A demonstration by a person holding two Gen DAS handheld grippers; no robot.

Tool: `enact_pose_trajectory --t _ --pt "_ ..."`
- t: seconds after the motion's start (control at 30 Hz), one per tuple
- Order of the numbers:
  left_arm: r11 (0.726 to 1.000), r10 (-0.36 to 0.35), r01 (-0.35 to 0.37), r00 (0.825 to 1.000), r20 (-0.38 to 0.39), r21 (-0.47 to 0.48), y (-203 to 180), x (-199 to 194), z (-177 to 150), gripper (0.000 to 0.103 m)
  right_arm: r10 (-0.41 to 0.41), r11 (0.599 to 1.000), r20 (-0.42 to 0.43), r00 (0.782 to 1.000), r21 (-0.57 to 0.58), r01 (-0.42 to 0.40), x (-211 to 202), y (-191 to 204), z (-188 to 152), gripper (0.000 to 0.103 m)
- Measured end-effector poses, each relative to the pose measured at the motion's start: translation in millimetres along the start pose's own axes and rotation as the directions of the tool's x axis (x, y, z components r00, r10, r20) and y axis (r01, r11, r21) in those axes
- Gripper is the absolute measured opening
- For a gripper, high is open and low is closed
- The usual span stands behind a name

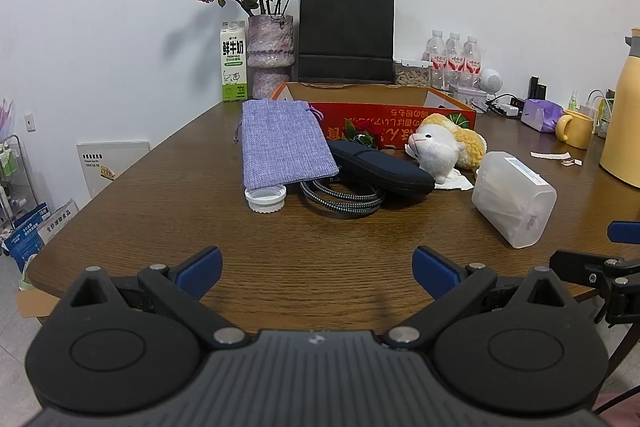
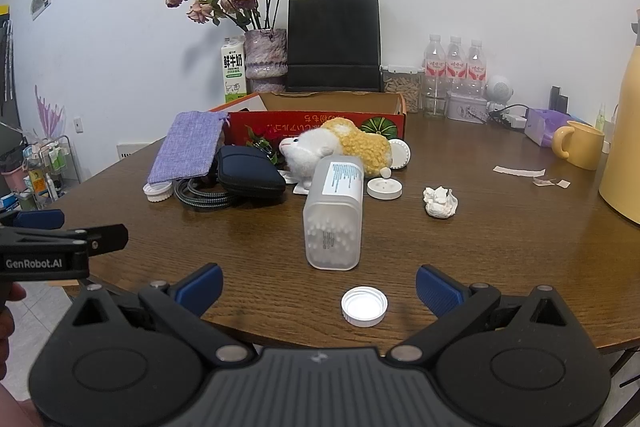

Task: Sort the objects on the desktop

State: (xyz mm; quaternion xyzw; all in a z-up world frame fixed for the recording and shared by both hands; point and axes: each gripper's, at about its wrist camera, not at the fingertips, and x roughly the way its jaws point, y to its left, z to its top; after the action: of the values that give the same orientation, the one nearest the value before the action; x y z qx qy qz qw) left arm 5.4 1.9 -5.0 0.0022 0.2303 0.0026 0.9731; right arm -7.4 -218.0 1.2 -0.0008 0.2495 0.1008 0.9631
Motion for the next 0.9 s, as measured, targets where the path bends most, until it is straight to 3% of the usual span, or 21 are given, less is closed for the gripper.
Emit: enact_pose_trajectory --t 0.6,0.9 --pt "1.000 -0.005 0.005 1.000 -0.025 -0.018 3 4 -7 0.103 -0.004 1.000 -0.022 1.000 0.010 0.004 7 -9 -2 0.102" --pt "0.999 0.009 -0.011 0.999 -0.048 -0.032 8 17 -8 0.103 -0.019 0.999 -0.068 0.997 0.027 0.021 32 -25 -10 0.077"
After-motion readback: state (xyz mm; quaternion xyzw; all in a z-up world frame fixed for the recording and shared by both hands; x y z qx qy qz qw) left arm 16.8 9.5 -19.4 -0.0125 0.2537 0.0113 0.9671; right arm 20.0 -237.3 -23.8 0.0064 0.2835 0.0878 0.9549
